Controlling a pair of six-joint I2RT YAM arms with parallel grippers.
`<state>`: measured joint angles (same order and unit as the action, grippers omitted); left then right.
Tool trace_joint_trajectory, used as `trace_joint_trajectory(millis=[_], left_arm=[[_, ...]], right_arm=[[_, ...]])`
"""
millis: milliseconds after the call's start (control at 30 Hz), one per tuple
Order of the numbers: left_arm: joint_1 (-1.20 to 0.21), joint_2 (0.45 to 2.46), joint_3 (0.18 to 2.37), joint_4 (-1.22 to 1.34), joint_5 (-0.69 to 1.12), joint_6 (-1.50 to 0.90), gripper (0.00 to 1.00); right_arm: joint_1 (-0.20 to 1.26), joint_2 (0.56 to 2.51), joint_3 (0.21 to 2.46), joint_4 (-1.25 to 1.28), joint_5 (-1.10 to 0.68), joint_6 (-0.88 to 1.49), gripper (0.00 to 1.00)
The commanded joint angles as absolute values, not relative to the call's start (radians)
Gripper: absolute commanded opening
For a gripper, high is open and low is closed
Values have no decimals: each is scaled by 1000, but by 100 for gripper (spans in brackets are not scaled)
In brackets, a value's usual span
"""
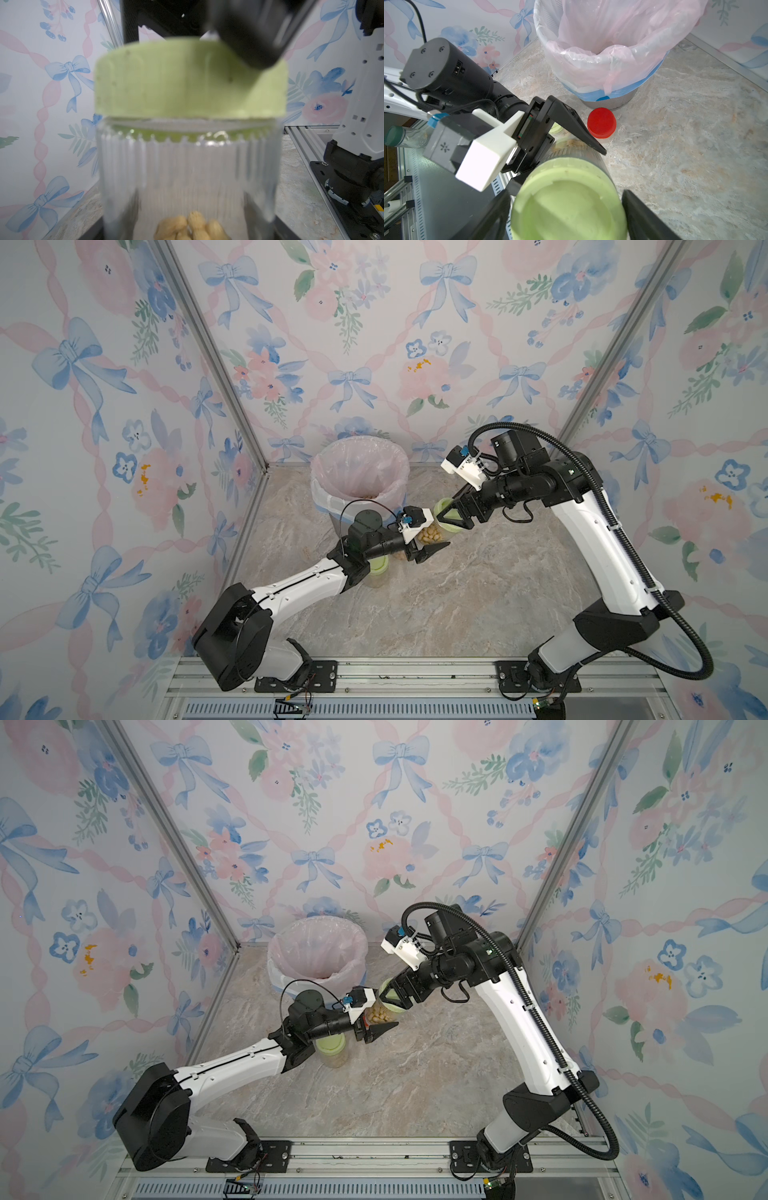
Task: Empty moldy peanuts from jars
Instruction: Unscrew the lid from the jar.
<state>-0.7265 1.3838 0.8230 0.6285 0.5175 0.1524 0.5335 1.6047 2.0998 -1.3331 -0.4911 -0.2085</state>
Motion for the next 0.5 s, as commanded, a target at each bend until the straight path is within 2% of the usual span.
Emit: trace_joint_trajectory(millis=[0, 467], left_arm=[[-729, 1361, 848, 712, 516, 148, 13], [-727, 1359, 846, 711, 506, 153, 13]], right_arm=[[561, 1608, 2121, -1352, -543, -224, 87], [549, 1603, 2120, -1322, -477, -204, 95]])
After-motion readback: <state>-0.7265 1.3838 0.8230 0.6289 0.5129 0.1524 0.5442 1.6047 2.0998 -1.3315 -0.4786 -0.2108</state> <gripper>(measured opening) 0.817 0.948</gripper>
